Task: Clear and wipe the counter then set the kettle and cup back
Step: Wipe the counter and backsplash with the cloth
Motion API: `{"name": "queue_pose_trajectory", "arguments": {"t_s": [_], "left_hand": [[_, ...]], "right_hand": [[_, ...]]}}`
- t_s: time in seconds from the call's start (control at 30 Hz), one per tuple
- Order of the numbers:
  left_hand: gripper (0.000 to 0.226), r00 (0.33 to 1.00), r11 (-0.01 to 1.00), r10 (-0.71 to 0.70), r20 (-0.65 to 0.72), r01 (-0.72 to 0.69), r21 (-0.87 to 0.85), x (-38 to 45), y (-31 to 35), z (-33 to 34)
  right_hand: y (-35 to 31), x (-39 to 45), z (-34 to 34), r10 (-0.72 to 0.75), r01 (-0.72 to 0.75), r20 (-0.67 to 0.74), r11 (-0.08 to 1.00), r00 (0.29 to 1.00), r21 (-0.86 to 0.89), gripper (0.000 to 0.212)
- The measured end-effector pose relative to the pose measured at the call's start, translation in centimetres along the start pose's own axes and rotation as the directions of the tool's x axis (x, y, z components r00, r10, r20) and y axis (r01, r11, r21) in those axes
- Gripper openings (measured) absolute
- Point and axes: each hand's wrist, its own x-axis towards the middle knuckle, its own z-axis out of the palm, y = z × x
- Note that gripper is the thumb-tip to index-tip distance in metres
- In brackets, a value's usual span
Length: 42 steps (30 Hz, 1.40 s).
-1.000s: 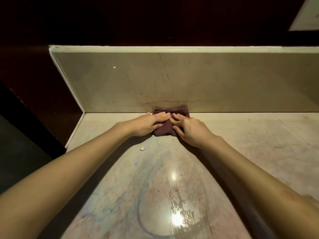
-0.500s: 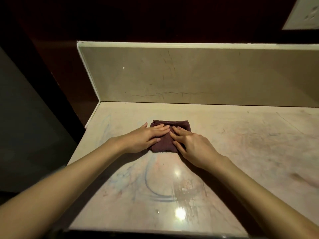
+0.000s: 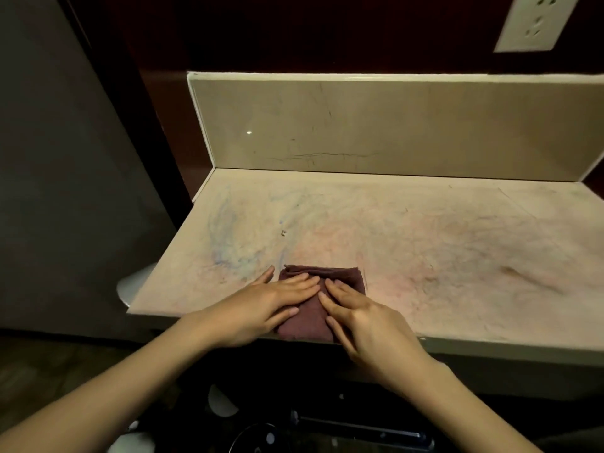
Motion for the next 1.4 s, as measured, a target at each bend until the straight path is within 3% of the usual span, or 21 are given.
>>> {"name": "queue_pose_trajectory", "arguments": {"t_s": [0.13,0.4,0.63,0.87,1.03,1.4], "left_hand": [[0.048,1.000,0.999,0.010,0.008,-0.009,-0.049,-1.5,1.3,0.7],[0.050,1.000,0.999,0.007,0.006,-0.007,0.037,-0.7,1.0,-0.1],[0.050,1.000,0.977,0.004,0.001,-0.004,0.214,4.4,-1.9,-2.3],[0.049,0.998,0.944,0.056,-0.023,-0.045,0.326,10.9,-6.4,-5.5],[0.049,1.000,0.961,0.025,0.011,-0.027,0.276,14.8,-10.6,-8.2],[0.047,0.998,0.992,-0.025,-0.052,0.031,0.125,19.7,-18.9,-11.7]], "right_hand": [[-1.0,-1.9,-0.2,-0.001,0.001,0.008,1.000,1.000,0.012,0.046],[-1.0,-1.2,-0.1,0.024,-0.024,0.025,1.000,0.999,-0.006,0.046],[1.7,4.0,0.1,0.092,-0.092,-0.034,0.996,0.995,-0.019,0.040],[5.4,10.3,-0.3,0.172,-0.171,0.026,0.985,0.985,-0.031,0.044],[7.4,16.3,0.2,0.187,-0.184,0.039,0.981,0.982,-0.058,0.044],[10.4,27.3,1.4,0.165,-0.157,0.106,0.984,0.981,-0.085,0.044]]}}
